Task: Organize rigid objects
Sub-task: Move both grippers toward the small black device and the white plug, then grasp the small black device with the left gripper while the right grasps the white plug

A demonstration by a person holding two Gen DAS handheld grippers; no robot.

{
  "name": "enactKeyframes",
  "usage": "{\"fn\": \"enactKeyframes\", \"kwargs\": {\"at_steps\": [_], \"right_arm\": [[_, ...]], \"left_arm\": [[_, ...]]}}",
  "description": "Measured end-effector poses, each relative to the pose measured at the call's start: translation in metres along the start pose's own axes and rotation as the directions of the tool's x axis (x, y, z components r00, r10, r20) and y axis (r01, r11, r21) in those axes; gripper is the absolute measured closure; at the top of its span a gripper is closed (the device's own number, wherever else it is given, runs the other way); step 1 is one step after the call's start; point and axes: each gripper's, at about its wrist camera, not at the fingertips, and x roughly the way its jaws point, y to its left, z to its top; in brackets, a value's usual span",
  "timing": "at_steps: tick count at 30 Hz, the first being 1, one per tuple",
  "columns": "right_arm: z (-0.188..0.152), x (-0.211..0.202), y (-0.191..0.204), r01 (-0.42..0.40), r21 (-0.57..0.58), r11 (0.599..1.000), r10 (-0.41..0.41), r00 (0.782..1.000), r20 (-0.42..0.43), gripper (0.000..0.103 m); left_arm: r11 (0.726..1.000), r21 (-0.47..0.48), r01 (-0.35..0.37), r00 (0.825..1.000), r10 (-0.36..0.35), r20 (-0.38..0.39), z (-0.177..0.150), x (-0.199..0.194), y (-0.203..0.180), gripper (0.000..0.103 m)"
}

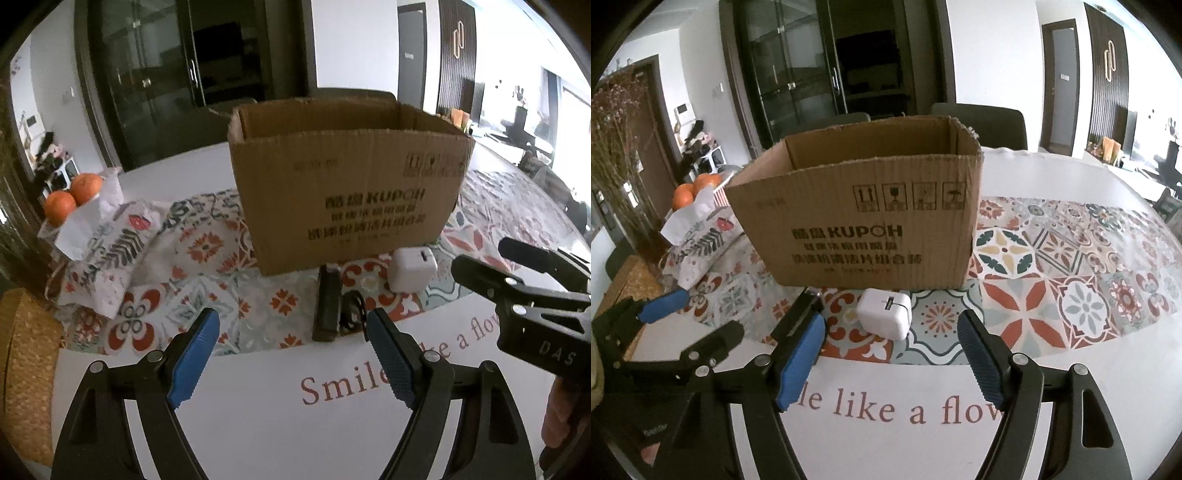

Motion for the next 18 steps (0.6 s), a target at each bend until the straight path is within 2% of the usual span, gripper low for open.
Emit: {"fn": "enactKeyframes", "kwargs": {"at_steps": [18], "right_arm": [[-0.006,0.044,-0.009,-0.062,0.042,0.997,0.066,0.994,-0.089,0.028]], "left_arm": [[0.994,-0.012,0.11,0.99,-0.111,-0.091,-0.005,0.04,-0.01,0.021]]}}
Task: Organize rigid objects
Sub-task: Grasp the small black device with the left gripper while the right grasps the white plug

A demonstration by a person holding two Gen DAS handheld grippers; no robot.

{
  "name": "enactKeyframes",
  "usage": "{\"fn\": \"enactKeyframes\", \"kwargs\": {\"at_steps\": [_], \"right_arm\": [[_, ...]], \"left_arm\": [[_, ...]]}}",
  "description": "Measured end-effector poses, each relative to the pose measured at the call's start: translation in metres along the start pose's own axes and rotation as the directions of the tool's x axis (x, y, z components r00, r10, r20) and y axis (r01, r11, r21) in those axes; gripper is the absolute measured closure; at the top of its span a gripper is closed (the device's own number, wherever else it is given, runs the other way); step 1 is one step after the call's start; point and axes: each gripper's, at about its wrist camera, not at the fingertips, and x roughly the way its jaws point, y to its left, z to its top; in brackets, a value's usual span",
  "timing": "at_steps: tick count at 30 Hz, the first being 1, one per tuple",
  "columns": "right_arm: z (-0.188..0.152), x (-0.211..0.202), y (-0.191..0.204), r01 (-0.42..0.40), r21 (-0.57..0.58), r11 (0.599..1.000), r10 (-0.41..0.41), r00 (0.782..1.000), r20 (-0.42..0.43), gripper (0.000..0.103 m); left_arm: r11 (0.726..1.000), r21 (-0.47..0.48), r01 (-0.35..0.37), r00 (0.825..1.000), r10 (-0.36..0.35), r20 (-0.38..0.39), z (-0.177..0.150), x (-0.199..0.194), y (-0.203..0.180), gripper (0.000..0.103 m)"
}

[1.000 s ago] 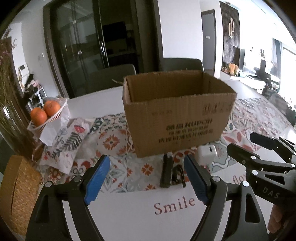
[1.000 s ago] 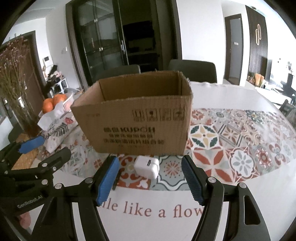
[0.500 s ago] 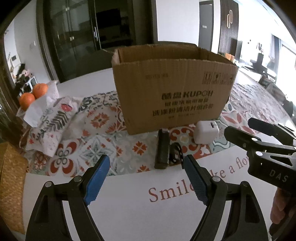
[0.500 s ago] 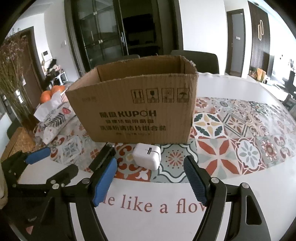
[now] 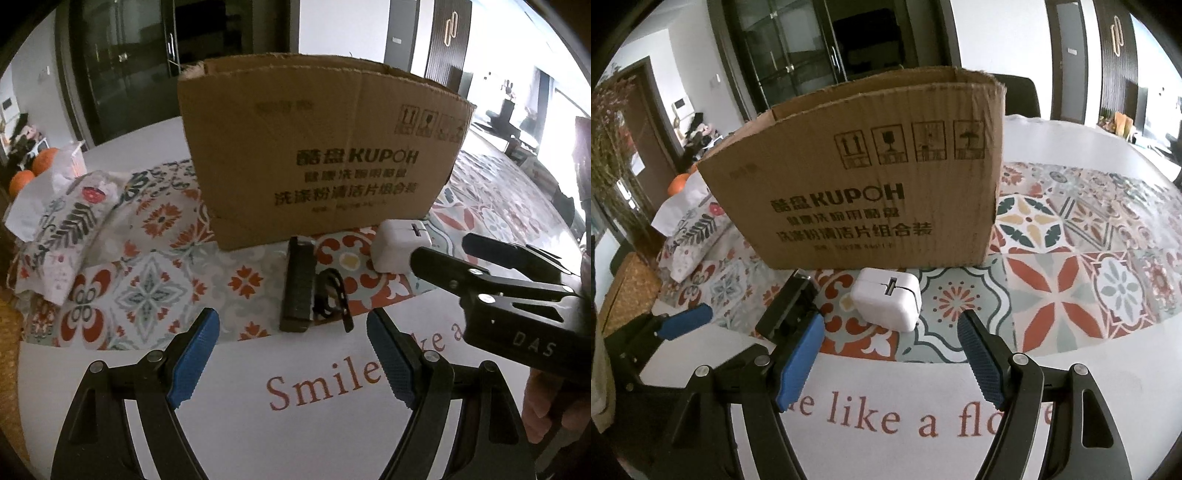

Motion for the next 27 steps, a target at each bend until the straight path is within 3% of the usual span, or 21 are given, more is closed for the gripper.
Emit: {"fn": "enactKeyframes", "kwargs": {"at_steps": [20,27], "right_arm": [[0.009,0.039,-0.001,-0.015,0.055,0.998,0.019,0.998,-0.064,0.028],[0.01,0.053,-0.006,-0.008,0.094,0.996,0.017,0.995,-0.097,0.028]], "left_arm": [[0.993,-0.087,0.084,0.994,-0.09,-0.068,0.013,0.038,0.01,0.021],[0.998,-0.046,0.038,0.996,-0.041,-0.077,0.019,0.051,0.002,0.021]]}}
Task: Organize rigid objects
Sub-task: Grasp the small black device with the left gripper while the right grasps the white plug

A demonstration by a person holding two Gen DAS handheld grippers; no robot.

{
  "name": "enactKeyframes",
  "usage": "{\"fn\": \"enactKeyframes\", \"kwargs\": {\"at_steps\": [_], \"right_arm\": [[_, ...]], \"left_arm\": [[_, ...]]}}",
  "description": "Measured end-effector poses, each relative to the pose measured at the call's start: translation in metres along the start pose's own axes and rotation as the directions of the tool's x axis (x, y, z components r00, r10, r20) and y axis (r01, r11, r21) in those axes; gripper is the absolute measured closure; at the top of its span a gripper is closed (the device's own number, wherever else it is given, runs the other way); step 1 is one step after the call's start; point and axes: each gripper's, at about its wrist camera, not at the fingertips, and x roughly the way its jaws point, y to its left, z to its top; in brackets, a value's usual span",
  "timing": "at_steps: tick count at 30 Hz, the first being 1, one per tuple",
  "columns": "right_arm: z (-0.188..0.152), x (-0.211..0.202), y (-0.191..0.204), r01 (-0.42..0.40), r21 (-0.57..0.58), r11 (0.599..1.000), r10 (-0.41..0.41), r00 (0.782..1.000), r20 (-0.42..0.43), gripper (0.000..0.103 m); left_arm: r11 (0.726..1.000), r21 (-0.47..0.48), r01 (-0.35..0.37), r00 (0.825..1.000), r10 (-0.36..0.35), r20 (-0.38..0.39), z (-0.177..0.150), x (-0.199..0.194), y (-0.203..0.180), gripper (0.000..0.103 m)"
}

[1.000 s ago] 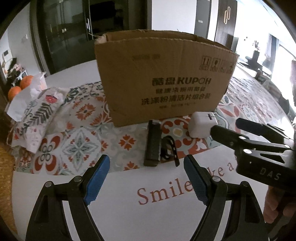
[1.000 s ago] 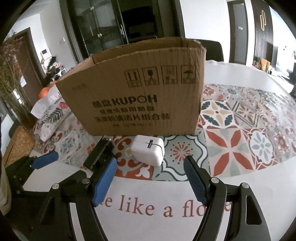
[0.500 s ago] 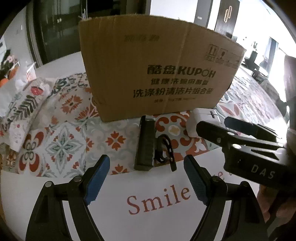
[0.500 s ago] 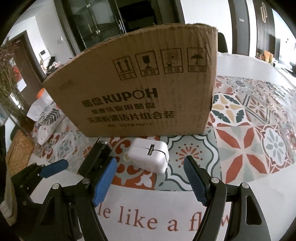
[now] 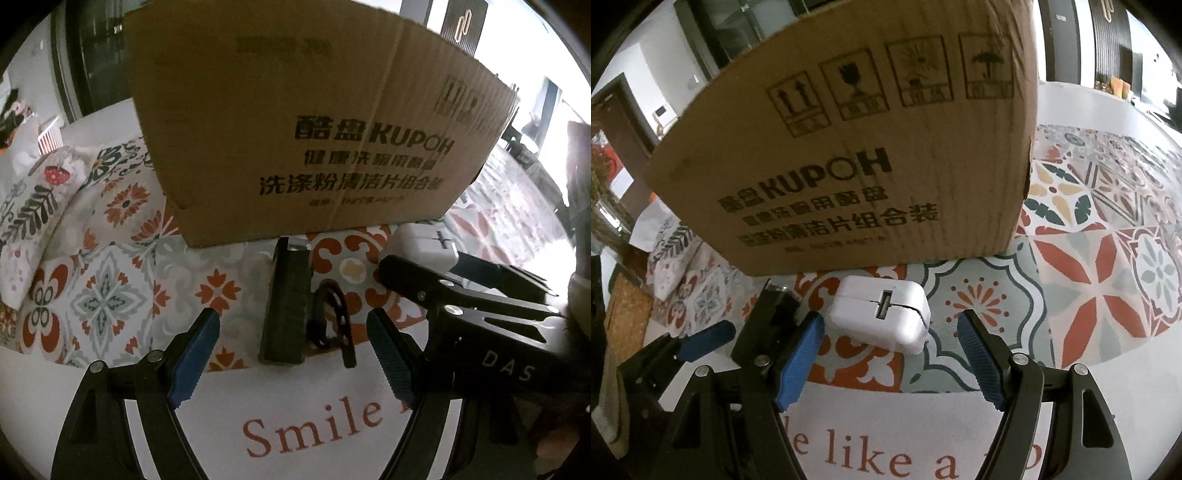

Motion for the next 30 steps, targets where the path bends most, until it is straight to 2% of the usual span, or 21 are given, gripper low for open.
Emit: {"fn": "enactKeyframes", "kwargs": {"at_steps": [3,7,15,17,19,20,30], "right_arm": [[0.0,0.006,0.001,0.009,-0.001,1.0,-0.009,1.0,-0.011,0.028],[0.001,0.011,0.007,0.037,-0.03,0.999,-0.038,0.999,-0.006,0.028],[0.003,0.021,0.018,0.109,-0.071,0.991,-0.109,0.994,0.011,0.029],[0.003,0.023,0.02,0.129,-0.079,0.988,-0.128,0.992,0.018,0.032],[0.003,0.023,0.021,0.14,-0.086,0.986,-0.138,0.99,0.025,0.041],[0.003,0.023,0.023,0.146,-0.095,0.985,-0.144,0.989,0.03,0.052],[-0.017,0.011,0.019,0.148,-0.091,0.985,-0.144,0.988,0.055,0.054]], "left_arm": [[0.999,0.029,-0.04,0.999,0.04,0.007,0.0,0.005,-0.004,0.022],[0.999,0.022,-0.05,0.999,0.05,0.002,-0.003,0.012,-0.001,0.024],[0.996,0.004,-0.09,0.995,0.09,0.032,-0.004,0.009,0.012,0.054],[0.995,0.0,-0.095,0.995,0.095,0.034,-0.003,0.009,0.015,0.056],[0.995,-0.004,-0.1,0.994,0.1,0.037,-0.004,0.008,0.018,0.057],[0.995,-0.007,-0.104,0.994,0.104,0.038,-0.004,0.007,0.019,0.057],[0.995,-0.049,-0.09,0.994,0.092,0.056,-0.007,0.001,0.024,0.061]]}}
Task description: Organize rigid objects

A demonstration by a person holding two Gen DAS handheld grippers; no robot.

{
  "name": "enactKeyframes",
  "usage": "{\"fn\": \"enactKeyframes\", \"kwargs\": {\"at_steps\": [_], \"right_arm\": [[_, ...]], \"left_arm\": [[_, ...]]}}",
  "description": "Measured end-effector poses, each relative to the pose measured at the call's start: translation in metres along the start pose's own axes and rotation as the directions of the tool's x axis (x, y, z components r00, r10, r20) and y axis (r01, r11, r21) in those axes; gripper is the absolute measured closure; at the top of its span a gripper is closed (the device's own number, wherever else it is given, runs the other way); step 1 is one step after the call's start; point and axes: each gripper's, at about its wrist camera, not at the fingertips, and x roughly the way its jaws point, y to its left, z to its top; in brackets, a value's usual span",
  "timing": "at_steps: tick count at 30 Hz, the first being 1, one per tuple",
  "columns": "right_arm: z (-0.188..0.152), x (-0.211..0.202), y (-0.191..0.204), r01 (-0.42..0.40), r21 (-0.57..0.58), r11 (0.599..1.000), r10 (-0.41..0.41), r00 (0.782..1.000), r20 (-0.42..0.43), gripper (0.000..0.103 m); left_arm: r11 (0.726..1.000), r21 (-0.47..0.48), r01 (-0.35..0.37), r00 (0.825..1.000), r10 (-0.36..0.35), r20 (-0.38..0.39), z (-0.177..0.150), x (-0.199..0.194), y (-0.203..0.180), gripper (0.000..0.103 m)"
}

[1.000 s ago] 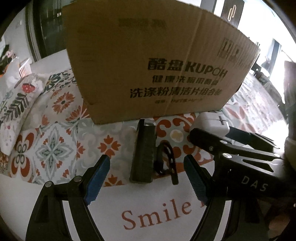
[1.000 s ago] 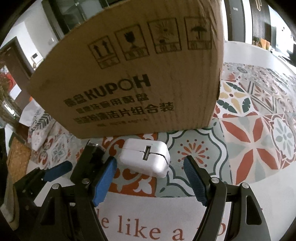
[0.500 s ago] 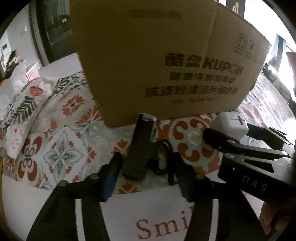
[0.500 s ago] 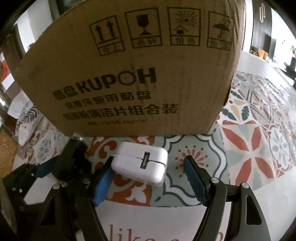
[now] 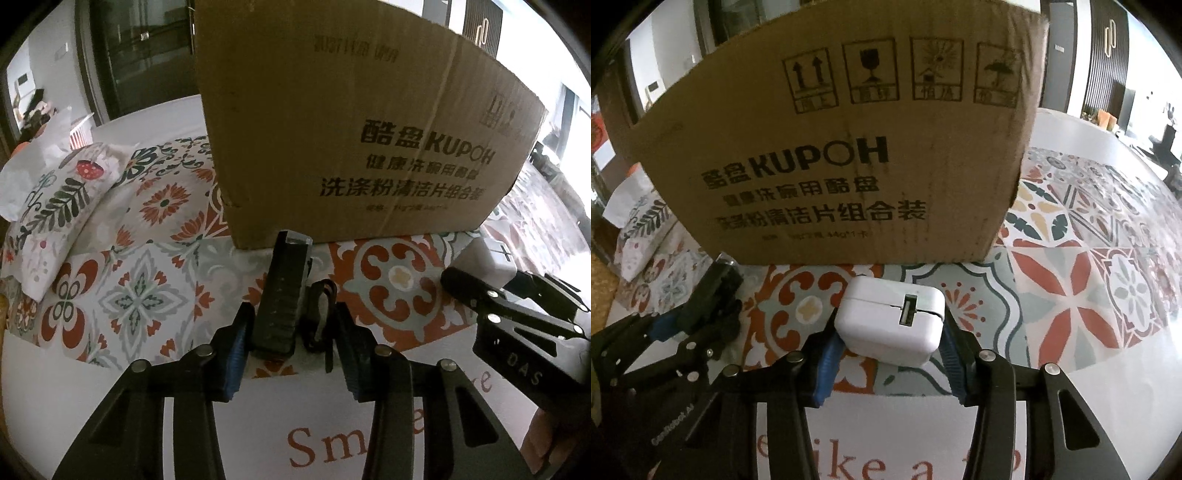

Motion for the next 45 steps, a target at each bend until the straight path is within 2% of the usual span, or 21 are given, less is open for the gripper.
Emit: {"fn": "enactKeyframes", "kwargs": {"at_steps": [12,23,45], "right_arm": [[-0.027,-0.038,-0.01,-0.024,0.006,1.0,0.024,0.999,0.025,0.054],[-0.013,-0.065,-0.015,-0.029,0.014,0.999,0.028,0.997,0.068,0.054],[-0.014,-0.079,-0.004,-0.056,0.015,0.998,0.054,0.994,0.1,0.054]], "left_arm": [[1.0,0.009,0.002,0.999,-0.002,0.048,-0.01,-0.027,-0.006,0.061],[1.0,0.008,0.027,0.993,-0.028,0.119,-0.014,-0.058,-0.012,0.067],[0.998,-0.021,0.067,0.987,-0.063,0.149,-0.023,-0.073,0.0,0.068]]}}
